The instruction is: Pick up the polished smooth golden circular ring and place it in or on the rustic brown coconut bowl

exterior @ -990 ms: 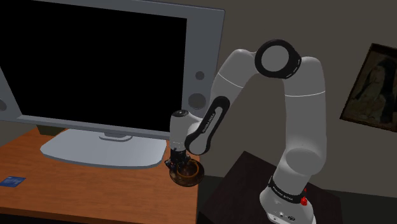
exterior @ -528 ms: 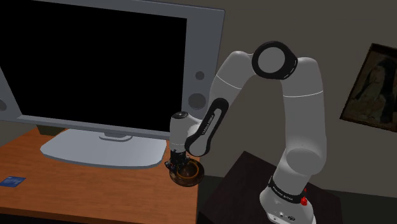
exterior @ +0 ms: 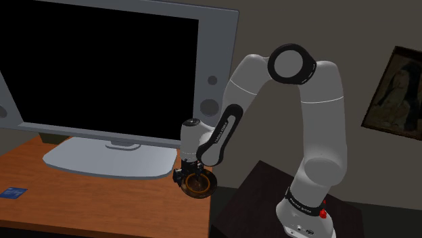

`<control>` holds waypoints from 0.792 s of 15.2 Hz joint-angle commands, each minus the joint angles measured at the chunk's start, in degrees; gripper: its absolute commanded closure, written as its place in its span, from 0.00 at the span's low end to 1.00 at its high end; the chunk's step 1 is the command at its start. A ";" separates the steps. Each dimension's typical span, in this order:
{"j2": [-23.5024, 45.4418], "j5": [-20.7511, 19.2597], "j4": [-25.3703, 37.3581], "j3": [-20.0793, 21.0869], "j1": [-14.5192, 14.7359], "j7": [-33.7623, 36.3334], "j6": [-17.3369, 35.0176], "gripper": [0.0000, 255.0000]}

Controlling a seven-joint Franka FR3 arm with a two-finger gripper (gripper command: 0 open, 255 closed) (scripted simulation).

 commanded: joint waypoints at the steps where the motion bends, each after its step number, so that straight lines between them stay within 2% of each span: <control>1: -2.08 1.44 -0.54 1.43 -1.11 -1.09 -1.53 0.00; 4: -7.83 6.02 -1.59 5.17 -3.93 -4.44 -6.01 0.00; 12: -7.84 6.08 -1.59 5.08 -3.82 -4.49 -6.00 0.00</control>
